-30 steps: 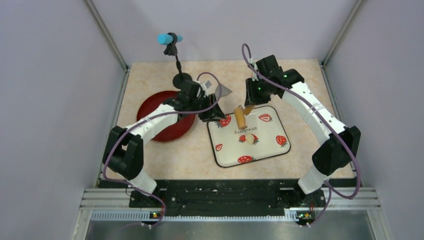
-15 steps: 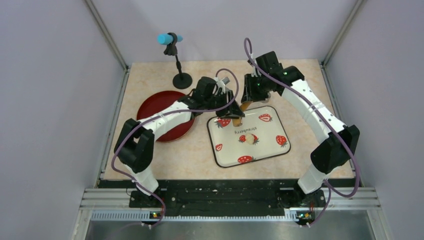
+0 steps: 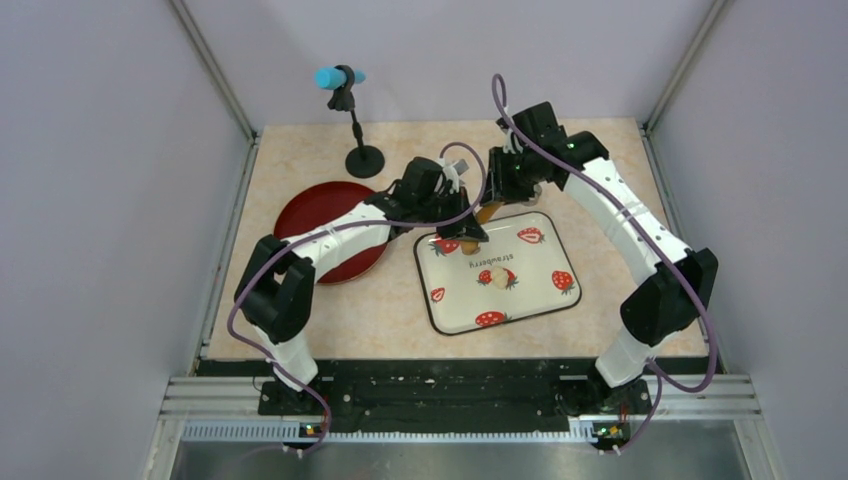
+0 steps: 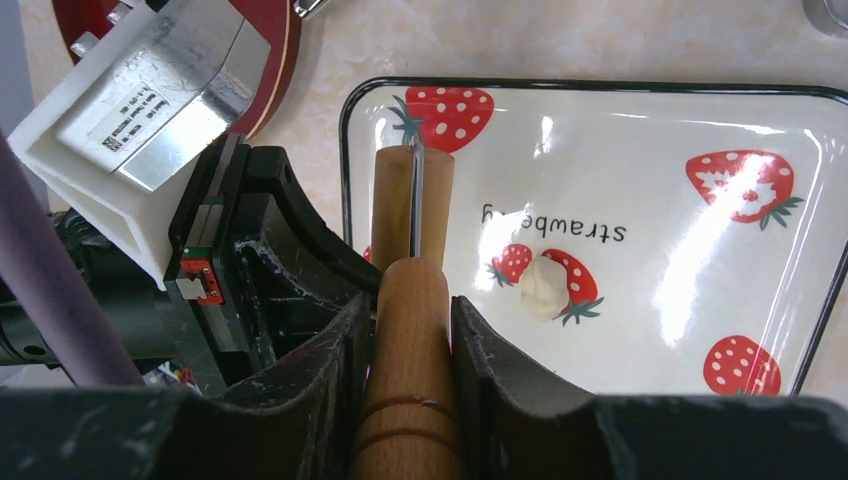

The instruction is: Roll out the dumpling wrappers from the dough

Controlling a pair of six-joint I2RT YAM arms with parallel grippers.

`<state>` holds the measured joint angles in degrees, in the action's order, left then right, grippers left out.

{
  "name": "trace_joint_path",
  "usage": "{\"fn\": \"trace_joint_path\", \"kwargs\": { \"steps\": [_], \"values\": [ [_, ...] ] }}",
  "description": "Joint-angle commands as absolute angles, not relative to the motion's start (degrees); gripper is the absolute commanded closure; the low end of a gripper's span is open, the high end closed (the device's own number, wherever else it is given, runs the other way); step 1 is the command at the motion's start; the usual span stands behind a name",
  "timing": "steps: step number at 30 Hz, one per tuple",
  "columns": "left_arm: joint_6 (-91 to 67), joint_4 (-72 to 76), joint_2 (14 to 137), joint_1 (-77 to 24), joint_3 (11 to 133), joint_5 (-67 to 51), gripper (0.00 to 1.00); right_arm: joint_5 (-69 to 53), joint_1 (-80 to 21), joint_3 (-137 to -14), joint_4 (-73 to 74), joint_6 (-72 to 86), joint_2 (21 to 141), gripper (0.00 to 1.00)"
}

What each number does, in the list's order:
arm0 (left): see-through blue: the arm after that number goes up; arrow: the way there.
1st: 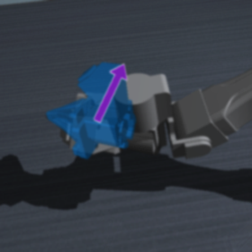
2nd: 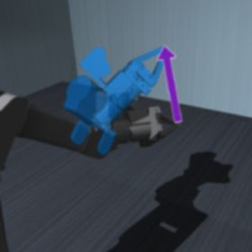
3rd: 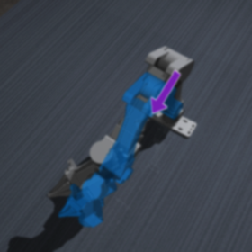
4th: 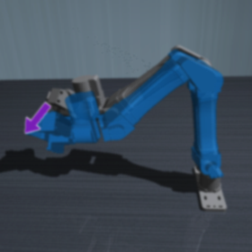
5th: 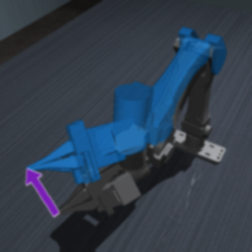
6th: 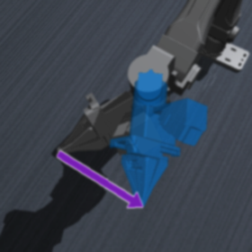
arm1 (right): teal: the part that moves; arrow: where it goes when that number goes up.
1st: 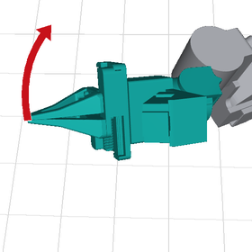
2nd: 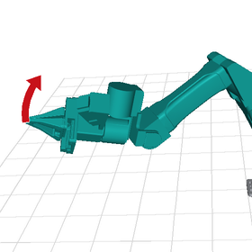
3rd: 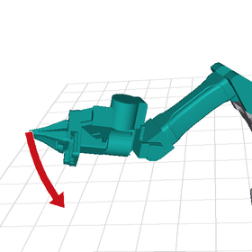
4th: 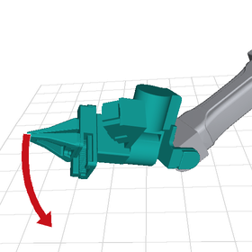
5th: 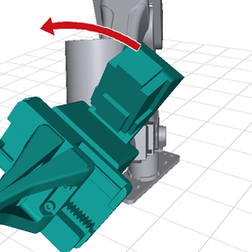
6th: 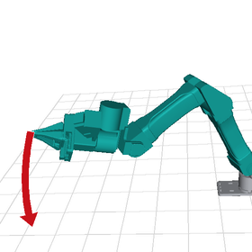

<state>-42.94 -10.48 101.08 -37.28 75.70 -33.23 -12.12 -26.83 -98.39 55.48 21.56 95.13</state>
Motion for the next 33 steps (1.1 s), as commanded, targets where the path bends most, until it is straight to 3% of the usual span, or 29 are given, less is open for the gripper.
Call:
{"fn": "trace_joint_path", "kwargs": {
  "steps": [1,7,12,33],
  "values": [
    [-40.2,-13.87,99.02,-37.28,77.2,-28.14,1.0,-19.28,-25.05,-101.59,54.95,22.14,93.89,1.0],
    [-36.34,-18.52,98.22,-37.27,78.49,-25.11,1.0,-24.1,-24.3,-101.86,58.88,20.42,95.34,1.0],
    [-33.9,-21.61,98.12,-37.29,80.06,-23.8,1.0,-26.72,-24.27,-101.73,61.3,18.86,96.7,0.88],
    [-33.09,-23.45,98.44,-37.44,81.29,-22.35,1.0,-31.64,-24.31,-100.97,63.69,17.81,99.26,0.7]
  ]
}}
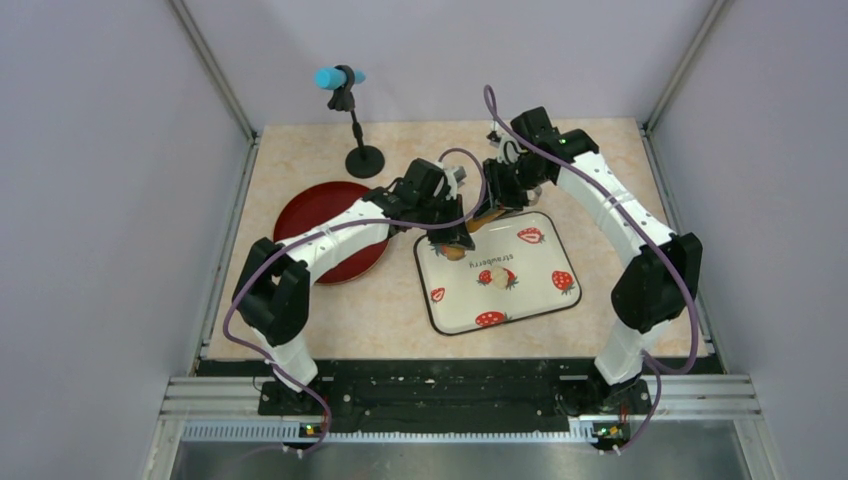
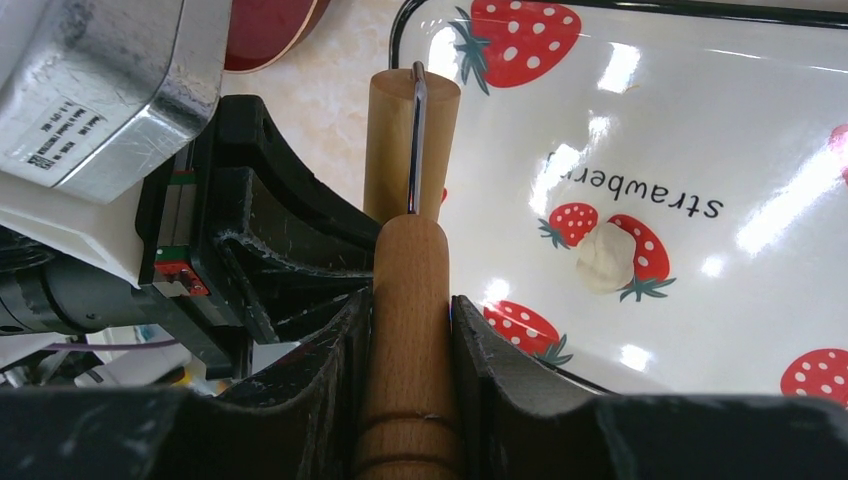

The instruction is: Roll out the dumpling wrappers from the dough

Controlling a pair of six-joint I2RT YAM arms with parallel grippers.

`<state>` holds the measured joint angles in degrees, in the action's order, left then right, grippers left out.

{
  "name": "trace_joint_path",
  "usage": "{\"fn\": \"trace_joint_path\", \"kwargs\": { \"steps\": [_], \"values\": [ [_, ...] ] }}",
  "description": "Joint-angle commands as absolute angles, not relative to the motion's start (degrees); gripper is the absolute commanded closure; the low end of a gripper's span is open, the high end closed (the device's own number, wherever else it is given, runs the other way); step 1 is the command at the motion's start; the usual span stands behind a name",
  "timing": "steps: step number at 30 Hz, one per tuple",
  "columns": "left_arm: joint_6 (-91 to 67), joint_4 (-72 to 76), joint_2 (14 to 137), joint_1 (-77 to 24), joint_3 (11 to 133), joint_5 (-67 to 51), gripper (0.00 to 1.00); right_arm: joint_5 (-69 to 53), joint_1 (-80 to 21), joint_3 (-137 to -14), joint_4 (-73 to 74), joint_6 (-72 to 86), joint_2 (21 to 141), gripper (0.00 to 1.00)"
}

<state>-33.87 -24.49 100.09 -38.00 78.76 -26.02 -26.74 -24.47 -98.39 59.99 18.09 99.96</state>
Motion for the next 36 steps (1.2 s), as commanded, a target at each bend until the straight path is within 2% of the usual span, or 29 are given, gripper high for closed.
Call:
{"fn": "trace_joint_path", "kwargs": {
  "steps": [1,9,16,28,31,36],
  "values": [
    [-33.05,-23.52,98.47,-37.44,81.41,-22.28,1.0,-31.5,-24.32,-101.09,64.04,17.7,99.36,0.69],
    [-32.88,-24.2,98.59,-37.64,81.83,-21.83,1.0,-31.98,-24.37,-101.16,64.25,17.5,99.61,0.62],
    [-32.7,-24.26,98.53,-38.09,82.14,-21.71,1.0,-30.96,-24.4,-100.98,64.16,17.47,100.01,0.63],
    [-31.92,-25.07,98.52,-39.15,83.01,-21.49,1.0,-28.04,-24.55,-102.37,61.69,19.53,101.53,0.55],
    [-31.98,-25.07,98.55,-39.2,83.09,-21.55,1.0,-28.57,-24.69,-102.14,61.49,19.6,102.06,0.56],
    [-31.98,-25.06,98.6,-39.29,83.14,-21.64,1.0,-28.69,-25.15,-101.11,61.38,19.33,102.54,0.63]
  ]
}}
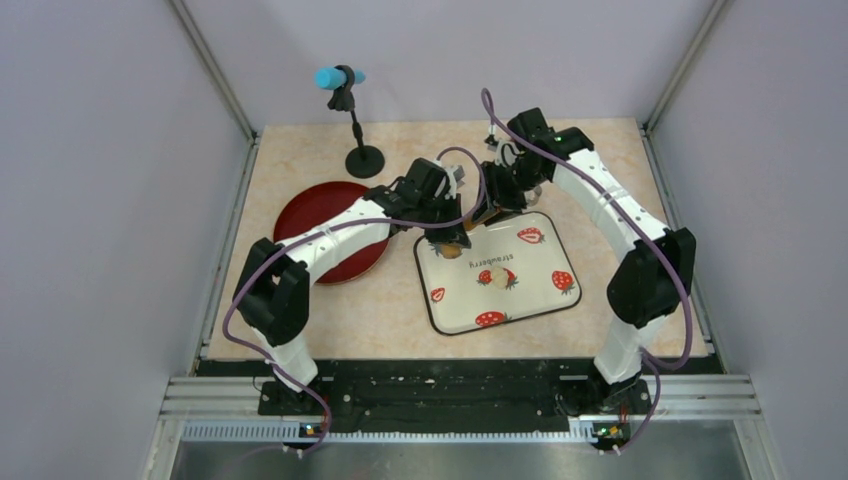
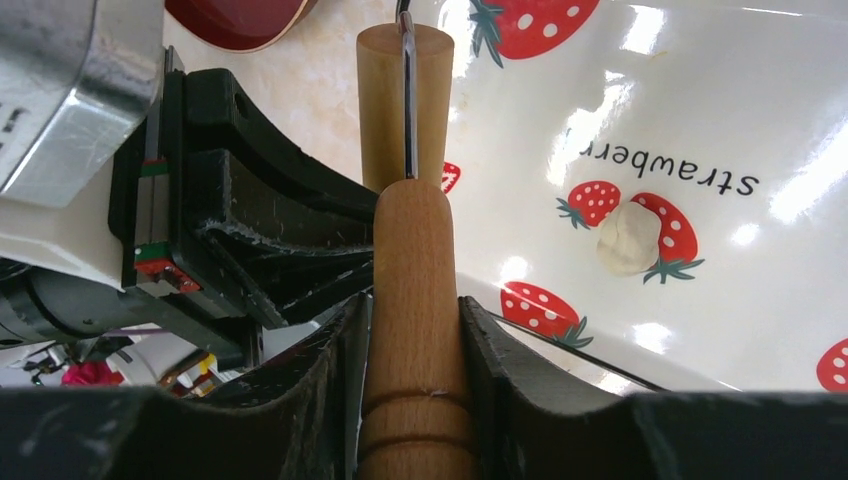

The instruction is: Roll out the dumpling wrappers from the dough

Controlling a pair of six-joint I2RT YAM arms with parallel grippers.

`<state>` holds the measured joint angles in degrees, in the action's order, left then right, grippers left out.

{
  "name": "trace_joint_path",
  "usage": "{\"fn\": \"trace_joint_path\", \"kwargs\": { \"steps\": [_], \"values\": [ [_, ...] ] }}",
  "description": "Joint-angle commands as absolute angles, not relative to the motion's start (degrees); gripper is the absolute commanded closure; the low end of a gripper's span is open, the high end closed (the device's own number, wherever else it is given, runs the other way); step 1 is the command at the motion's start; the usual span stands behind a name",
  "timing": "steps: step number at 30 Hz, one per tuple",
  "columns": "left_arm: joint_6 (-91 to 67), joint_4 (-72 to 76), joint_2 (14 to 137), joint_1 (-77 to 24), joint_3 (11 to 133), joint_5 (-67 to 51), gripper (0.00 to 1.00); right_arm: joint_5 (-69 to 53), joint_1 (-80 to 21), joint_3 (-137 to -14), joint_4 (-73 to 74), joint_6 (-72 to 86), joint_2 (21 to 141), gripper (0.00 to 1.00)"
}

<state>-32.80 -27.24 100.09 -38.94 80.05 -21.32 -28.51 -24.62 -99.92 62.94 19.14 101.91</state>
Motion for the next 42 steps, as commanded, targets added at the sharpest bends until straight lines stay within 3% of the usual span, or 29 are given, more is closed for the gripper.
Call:
{"fn": "trace_joint_path", "kwargs": {
  "steps": [1,8,10,11,12,13,16,30,42],
  "values": [
    [-31.99,-25.07,98.6,-39.29,83.08,-21.67,1.0,-28.51,-25.2,-100.98,61.35,19.25,102.69,0.66],
    [-32.08,-25.05,98.54,-39.49,82.73,-21.8,1.0,-28.08,-25.16,-100.77,60.49,19.01,103.57,0.76],
    [-32.17,-24.96,98.48,-39.51,82.56,-21.76,0.99,-28.19,-25.19,-100.89,60.43,18.82,103.75,0.9],
    [-32.21,-24.98,98.42,-39.49,82.46,-21.73,0.86,-28.29,-25.21,-100.9,60.41,18.73,103.82,1.0],
    [-32.44,-24.9,98.37,-39.48,82.32,-21.65,0.66,-28.36,-25.17,-100.88,60.38,18.68,103.77,1.0],
    [-32.66,-24.27,98.18,-39.46,81.95,-21.73,0.52,-28.32,-25.22,-100.9,60.41,18.53,103.77,1.0],
    [-33.85,-21.67,96.89,-39.2,80.45,-22.17,0.4,-27.36,-25.16,-100.97,60.38,17.87,103.79,1.0],
    [-51.63,3.08,83.97,-27.11,57.91,-31.81,0.37,-17.4,-24.04,-101.1,60.55,12.05,100.72,1.0],
    [-49.25,0.36,84.34,-18.94,40.0,-33.91,0.41,-12.86,-22.24,-100.84,62.86,10.7,97.28,1.0]
  ]
}}
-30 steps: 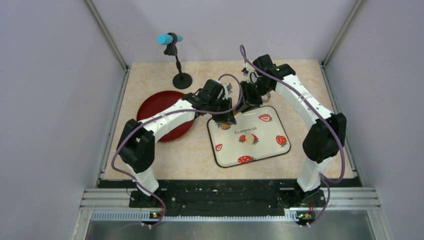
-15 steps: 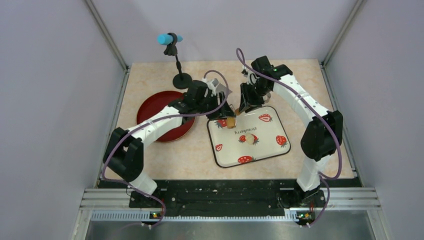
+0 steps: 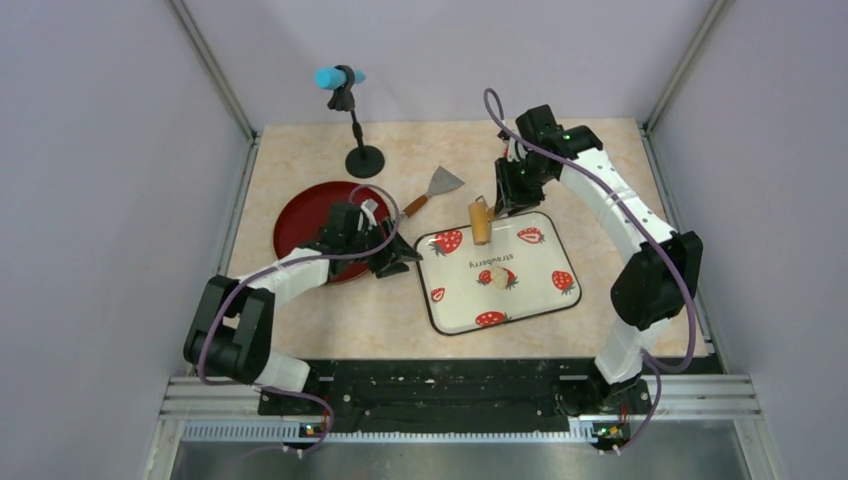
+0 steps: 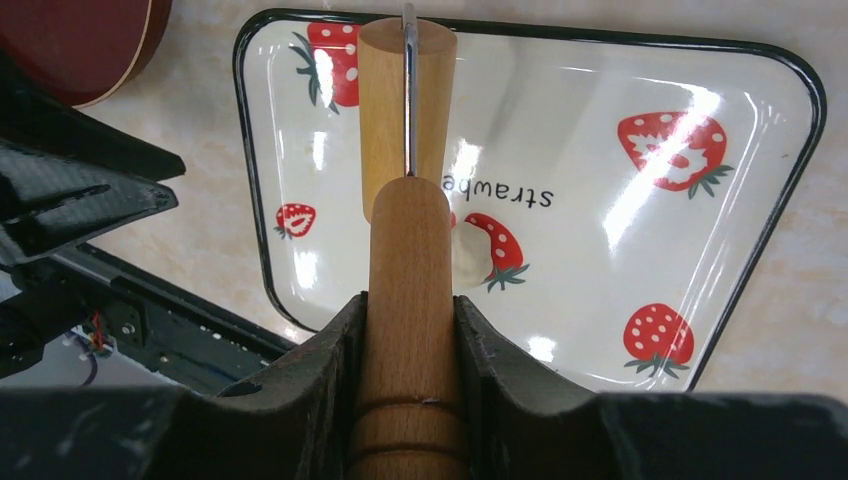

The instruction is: Roll out the dumpling wrappers from the dough

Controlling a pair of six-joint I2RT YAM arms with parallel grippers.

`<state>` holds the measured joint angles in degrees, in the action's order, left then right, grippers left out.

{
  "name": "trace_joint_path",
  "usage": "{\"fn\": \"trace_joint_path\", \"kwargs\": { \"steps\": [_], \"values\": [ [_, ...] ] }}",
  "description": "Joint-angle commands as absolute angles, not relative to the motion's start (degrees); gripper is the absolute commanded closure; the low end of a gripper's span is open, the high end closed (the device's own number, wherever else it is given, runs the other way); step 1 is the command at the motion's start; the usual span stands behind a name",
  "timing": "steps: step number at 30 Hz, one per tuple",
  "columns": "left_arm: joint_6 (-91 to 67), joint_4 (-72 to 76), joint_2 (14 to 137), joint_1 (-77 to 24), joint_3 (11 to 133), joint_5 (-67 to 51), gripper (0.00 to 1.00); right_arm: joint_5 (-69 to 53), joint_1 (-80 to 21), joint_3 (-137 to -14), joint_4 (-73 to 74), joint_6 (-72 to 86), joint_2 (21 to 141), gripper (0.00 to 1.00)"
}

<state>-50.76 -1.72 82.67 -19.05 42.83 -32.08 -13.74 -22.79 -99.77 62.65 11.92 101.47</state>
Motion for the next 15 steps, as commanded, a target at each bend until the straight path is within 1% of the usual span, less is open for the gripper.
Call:
{"fn": "trace_joint_path", "kwargs": {
  "steps": [1,4,8,13,15],
  "values": [
    [-49.34,2.09,85.48,-18.97,39.23,-34.25,0.42,-12.69,-22.25,-100.91,63.17,10.65,97.19,1.0],
    [-50.23,5.81,89.3,-19.14,38.5,-35.46,0.42,-12.13,-22.26,-100.94,64.15,10.46,96.8,1.0],
    [-49.59,7.11,94.94,-19.57,40.9,-36.25,0.42,-10.86,-22.2,-100.72,65.79,10.56,96.57,1.0],
    [-49.18,7.12,100.46,-20.34,44.07,-35.92,0.51,-9.23,-22.15,-100.1,67.8,10.49,96.69,1.0],
    [-49.21,6.75,102.27,-20.43,44.97,-35.67,0.56,-9.27,-22.15,-99.86,68.42,10.56,96.84,1.0]
  ]
}}
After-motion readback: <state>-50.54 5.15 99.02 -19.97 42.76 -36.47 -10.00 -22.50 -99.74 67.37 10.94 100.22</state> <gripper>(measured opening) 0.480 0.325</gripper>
